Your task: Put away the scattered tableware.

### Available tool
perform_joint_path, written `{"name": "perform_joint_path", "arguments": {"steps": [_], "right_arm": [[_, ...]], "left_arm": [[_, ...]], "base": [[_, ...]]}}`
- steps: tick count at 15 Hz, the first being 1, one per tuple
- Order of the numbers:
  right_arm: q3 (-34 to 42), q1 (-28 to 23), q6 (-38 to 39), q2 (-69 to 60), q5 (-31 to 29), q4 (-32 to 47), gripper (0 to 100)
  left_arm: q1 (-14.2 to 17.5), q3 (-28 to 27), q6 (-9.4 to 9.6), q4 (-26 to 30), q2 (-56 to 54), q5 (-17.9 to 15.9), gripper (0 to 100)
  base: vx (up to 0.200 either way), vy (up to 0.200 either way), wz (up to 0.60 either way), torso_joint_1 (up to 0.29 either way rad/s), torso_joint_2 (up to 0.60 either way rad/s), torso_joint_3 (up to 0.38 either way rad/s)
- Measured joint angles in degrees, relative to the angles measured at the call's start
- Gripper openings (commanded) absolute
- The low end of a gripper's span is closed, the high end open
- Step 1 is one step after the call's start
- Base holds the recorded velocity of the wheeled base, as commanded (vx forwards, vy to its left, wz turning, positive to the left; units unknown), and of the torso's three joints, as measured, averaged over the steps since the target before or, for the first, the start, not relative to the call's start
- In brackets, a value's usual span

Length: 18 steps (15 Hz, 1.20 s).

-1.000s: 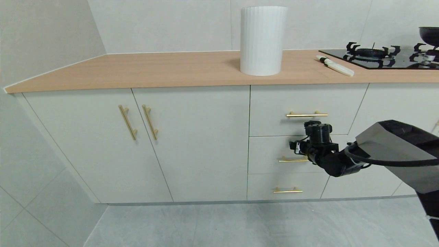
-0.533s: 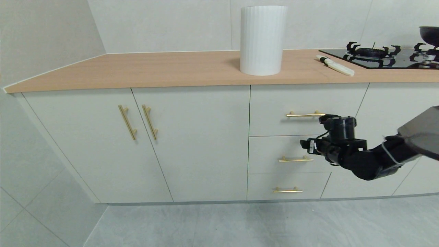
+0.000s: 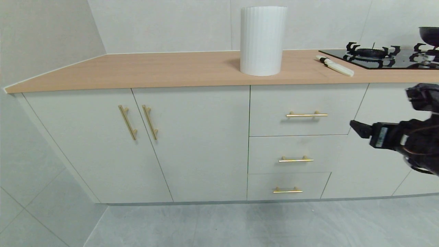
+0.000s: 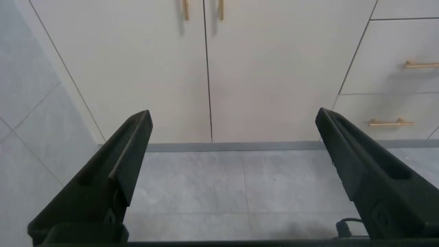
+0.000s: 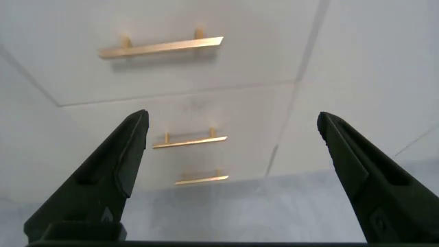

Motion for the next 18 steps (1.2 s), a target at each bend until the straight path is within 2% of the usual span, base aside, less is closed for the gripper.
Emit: {"name": "perform_joint_path", "arguments": {"steps": [3, 6, 10, 13, 15, 18], "right_arm": [[10.3, -0.1, -5.6, -16.7, -1.4, 1.0, 100], [15.5, -0.5, -7.9, -32.3, -5.6, 10.9, 100], [16.4, -4.7, -11.4, -51.8, -7.1, 29.4, 100], [16.6, -7.6, -12.8, -64.5, -7.1, 38.5, 100], [16.9, -9.4, -13.3, -70.9, -4.8, 42.6, 100], [17.5, -12.5, -14.6, -77.5, -1.2, 44.0, 100]], "left_arm": [[0.0, 0.0, 0.00, 0.0, 0.0, 0.0, 100], [0.0, 0.0, 0.00, 0.0, 0.0, 0.0, 100], [0.0, 0.0, 0.00, 0.0, 0.0, 0.0, 100], [0.0, 0.0, 0.00, 0.0, 0.0, 0.0, 100], [0.0, 0.0, 0.00, 0.0, 0.0, 0.0, 100], [0.0, 0.0, 0.00, 0.0, 0.0, 0.0, 100]], "base": [[0.000, 0.000, 0.00, 0.000, 0.00, 0.000], [0.000, 0.000, 0.00, 0.000, 0.00, 0.000], [0.000, 0.000, 0.00, 0.000, 0.00, 0.000], [0.000, 0.000, 0.00, 0.000, 0.00, 0.000], [0.000, 0.000, 0.00, 0.000, 0.00, 0.000], [0.000, 0.000, 0.00, 0.000, 0.00, 0.000]]}}
